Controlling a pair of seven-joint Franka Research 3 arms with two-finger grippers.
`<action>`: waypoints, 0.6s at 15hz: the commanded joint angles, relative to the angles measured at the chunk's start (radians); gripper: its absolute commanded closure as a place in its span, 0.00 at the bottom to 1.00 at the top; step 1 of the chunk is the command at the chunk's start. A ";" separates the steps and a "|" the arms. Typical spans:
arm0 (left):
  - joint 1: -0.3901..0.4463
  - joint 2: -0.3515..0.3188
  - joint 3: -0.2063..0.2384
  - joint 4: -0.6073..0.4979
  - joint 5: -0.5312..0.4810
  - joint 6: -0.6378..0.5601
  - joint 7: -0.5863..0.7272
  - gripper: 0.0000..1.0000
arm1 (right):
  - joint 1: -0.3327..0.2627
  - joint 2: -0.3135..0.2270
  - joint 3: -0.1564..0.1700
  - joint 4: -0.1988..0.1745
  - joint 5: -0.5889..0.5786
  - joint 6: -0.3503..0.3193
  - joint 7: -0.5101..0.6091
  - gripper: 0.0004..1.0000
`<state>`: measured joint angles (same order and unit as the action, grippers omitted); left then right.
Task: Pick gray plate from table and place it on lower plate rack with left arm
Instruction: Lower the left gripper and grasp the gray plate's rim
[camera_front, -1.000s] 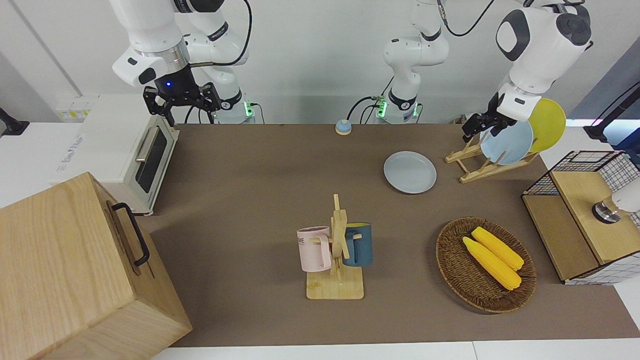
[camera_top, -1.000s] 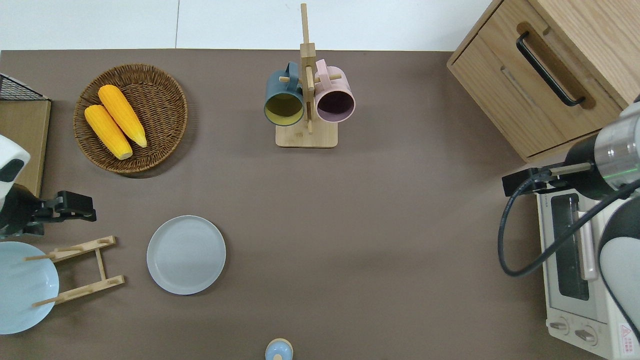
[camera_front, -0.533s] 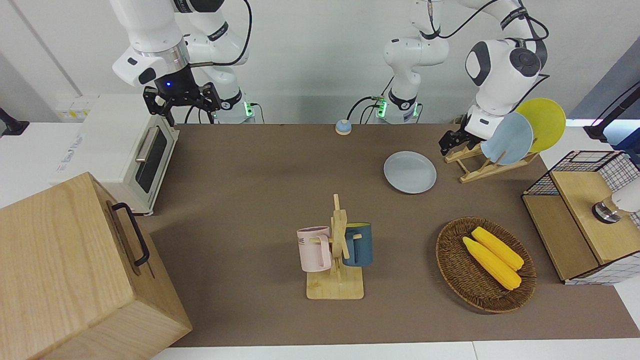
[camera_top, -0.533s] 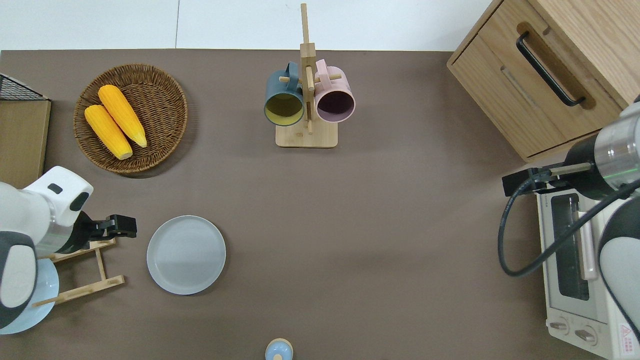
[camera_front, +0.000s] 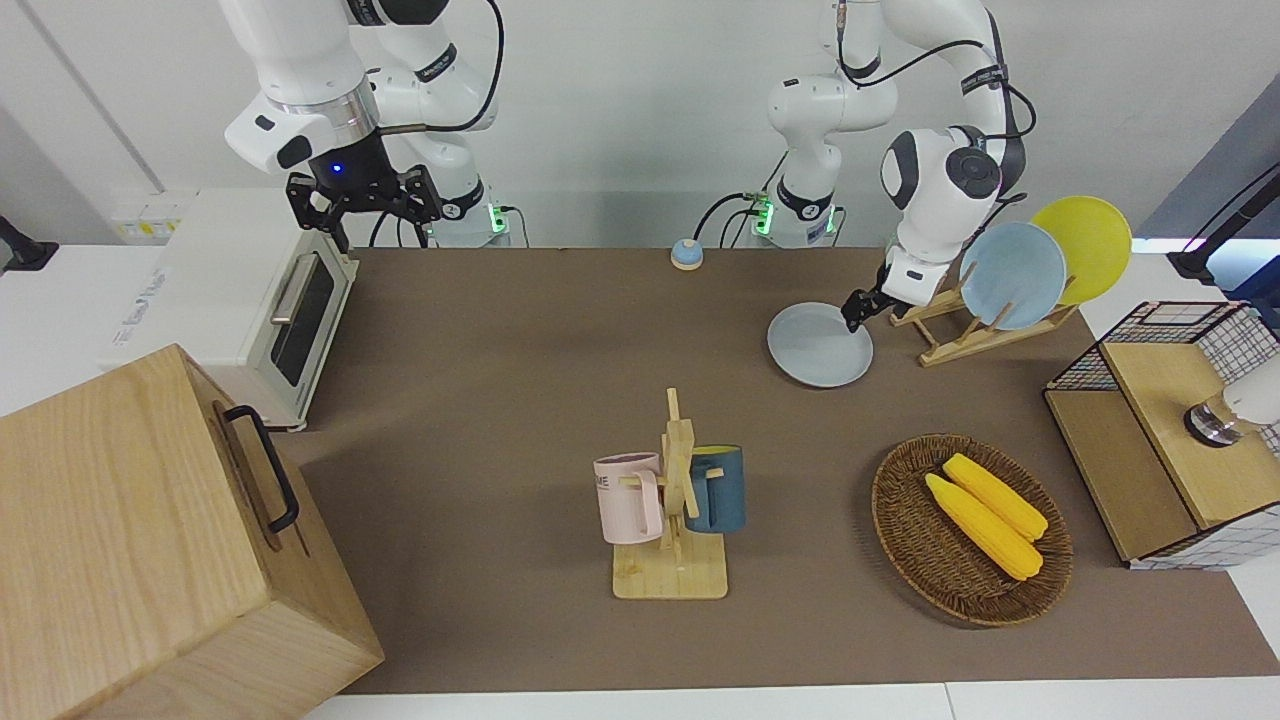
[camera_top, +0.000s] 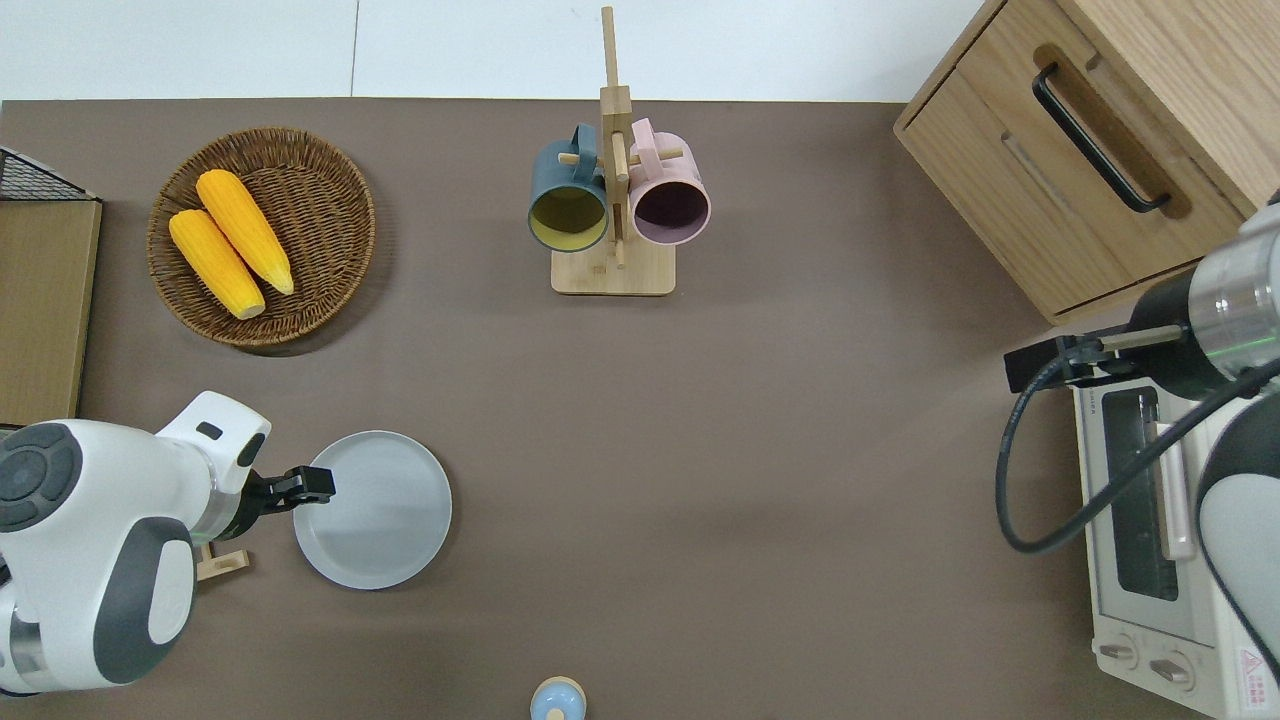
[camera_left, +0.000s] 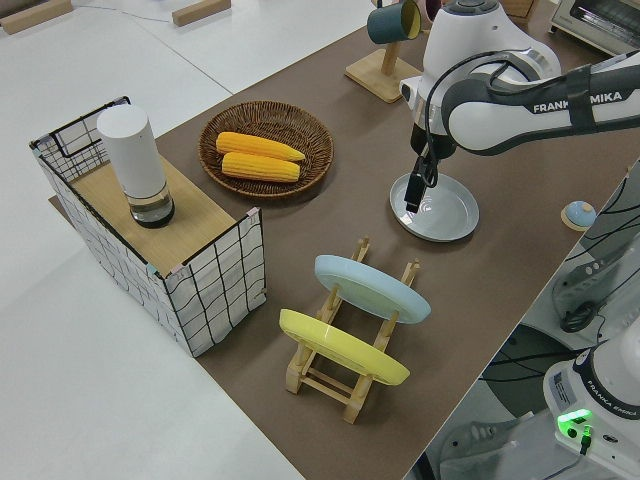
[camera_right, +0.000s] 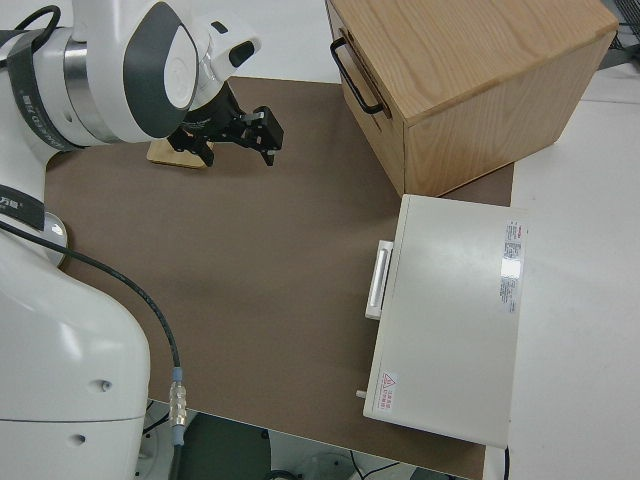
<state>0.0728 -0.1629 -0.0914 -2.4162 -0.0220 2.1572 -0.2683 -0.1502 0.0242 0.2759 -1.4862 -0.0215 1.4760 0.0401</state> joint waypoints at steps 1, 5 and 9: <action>0.018 0.009 -0.013 -0.061 0.011 0.053 -0.018 0.02 | -0.019 -0.003 0.017 0.009 -0.001 -0.014 0.012 0.02; 0.016 0.074 -0.007 -0.060 0.011 0.053 -0.017 0.02 | -0.019 -0.001 0.017 0.009 -0.001 -0.014 0.012 0.02; 0.016 0.111 -0.004 -0.057 0.011 0.064 -0.019 0.03 | -0.019 -0.003 0.017 0.009 -0.001 -0.013 0.012 0.02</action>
<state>0.0744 -0.0778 -0.0900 -2.4669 -0.0220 2.1922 -0.2734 -0.1502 0.0242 0.2759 -1.4862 -0.0215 1.4760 0.0400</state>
